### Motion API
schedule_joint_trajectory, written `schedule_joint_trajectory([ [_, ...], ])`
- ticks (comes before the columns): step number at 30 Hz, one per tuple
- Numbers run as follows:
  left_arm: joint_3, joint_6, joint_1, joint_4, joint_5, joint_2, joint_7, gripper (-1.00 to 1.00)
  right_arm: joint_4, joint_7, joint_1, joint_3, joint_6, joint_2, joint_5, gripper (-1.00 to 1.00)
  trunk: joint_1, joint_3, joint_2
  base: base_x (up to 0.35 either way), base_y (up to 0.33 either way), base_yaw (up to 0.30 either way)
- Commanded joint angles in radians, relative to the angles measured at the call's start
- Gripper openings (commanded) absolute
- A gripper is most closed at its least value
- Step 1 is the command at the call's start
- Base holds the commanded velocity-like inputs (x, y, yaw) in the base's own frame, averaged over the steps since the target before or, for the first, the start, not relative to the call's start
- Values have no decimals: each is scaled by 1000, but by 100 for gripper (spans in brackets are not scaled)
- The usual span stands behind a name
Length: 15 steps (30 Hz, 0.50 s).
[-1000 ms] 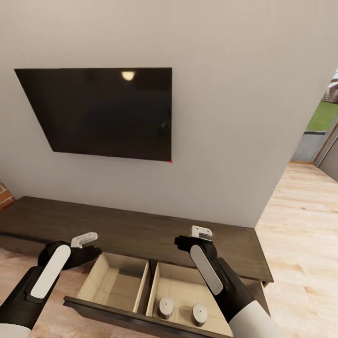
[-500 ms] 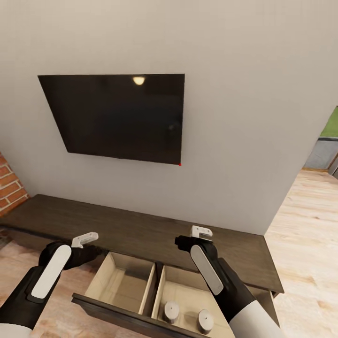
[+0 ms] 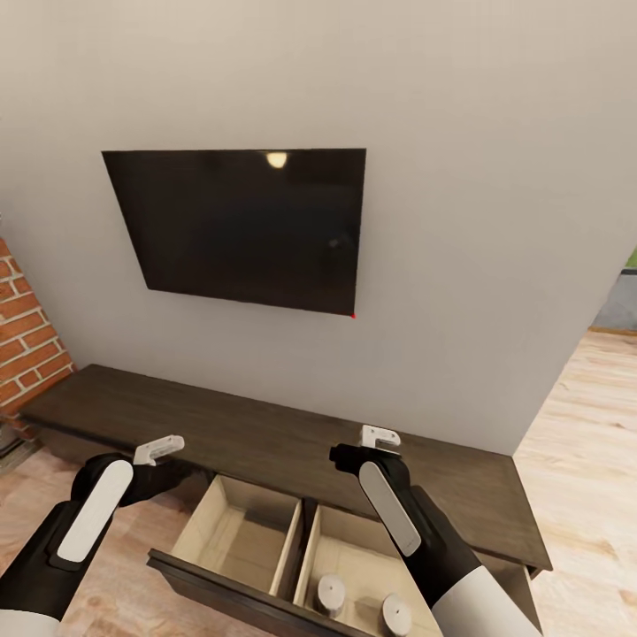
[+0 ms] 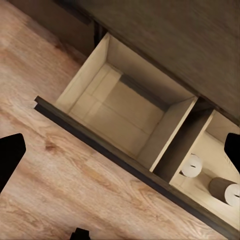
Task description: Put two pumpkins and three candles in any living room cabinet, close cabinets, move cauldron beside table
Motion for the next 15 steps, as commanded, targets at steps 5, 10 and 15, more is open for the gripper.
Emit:
schedule_joint_trajectory([
  [5,-1,1,-1,-2,14,1,10,100,-1,-12,-1,1,0,0,-8,100,0,0,-1,-33,0,97],
  [10,-1,1,-1,-2,16,1,10,100,-1,-14,-1,1,0,0,-8,100,0,4,-1,-153,0,232],
  [15,0,1,-1,-2,17,1,10,100,-1,-13,-1,2,0,0,-8,100,0,8,-1,-169,53,254],
])
